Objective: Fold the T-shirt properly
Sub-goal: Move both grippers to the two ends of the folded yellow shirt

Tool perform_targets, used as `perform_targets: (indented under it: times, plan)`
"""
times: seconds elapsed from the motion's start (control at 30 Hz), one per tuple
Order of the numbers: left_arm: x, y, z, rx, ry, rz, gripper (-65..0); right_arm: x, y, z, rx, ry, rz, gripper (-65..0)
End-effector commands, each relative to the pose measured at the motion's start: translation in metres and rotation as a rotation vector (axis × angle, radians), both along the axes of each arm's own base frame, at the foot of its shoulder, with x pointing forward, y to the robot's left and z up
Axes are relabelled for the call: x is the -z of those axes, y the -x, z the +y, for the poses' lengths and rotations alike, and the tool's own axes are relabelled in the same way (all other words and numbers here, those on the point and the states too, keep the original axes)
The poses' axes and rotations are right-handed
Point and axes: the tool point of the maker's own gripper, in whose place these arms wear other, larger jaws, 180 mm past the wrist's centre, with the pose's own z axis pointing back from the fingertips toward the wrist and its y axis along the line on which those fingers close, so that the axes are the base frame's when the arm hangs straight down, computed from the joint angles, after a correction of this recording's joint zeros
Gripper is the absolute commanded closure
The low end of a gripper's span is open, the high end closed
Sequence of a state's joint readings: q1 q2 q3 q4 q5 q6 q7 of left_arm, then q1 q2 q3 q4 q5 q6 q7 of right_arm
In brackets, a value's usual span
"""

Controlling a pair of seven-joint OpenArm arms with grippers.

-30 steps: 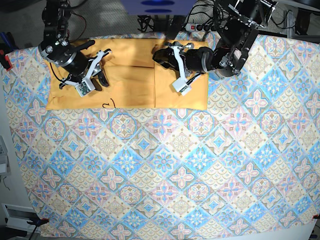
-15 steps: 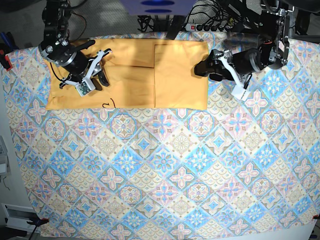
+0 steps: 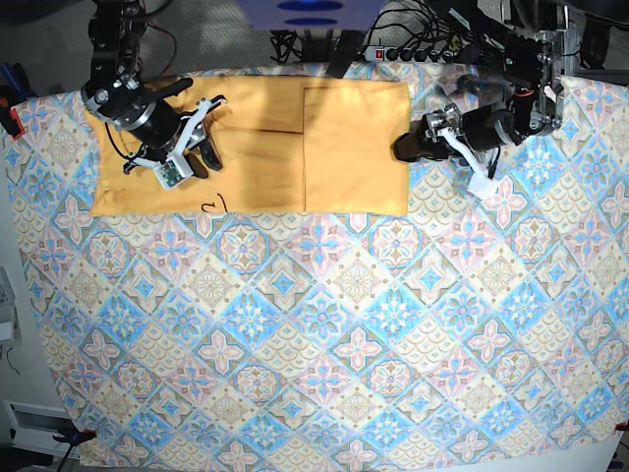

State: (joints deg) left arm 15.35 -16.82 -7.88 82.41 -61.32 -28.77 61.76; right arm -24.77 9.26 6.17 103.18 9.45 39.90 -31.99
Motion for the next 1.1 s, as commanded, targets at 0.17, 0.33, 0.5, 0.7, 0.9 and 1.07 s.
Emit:
perform_targets:
  times: [0.17, 0.33, 0.5, 0.7, 0.9, 1.07]
  plan:
    - [-0.001, -0.016, -0.008, -0.012, 0.037, -0.019, -44.3, -0.010, -0.007, -0.001, 0.002, -0.014, -0.042, -14.6]
    - [0.015, -0.011, -0.025, 0.028, 0.058, 0.039, -44.2, -0.011, -0.007, -0.002, 0.001, -0.012, -0.043, -14.6]
    - [0.017, -0.007, -0.035, 0.059, 0.065, 0.048, -44.2, -0.011, -0.007, -0.002, 0.001, -0.012, -0.043, -14.6]
    - [0.017, -0.007, -0.045, 0.055, 0.088, 0.050, -42.9, -0.011, -0.007, -0.002, 0.001, -0.012, -0.043, -14.6]
    - [0.017, -0.006, -0.048, 0.057, 0.093, 0.052, -16.1, -0.011, -0.007, -0.002, 0.001, -0.012, -0.043, -14.6]
    - [0.016, -0.008, -0.045, 0.047, 0.091, 0.050, 0.0, -0.012, -0.008, -0.002, 0.002, -0.011, -0.047, -14.6]
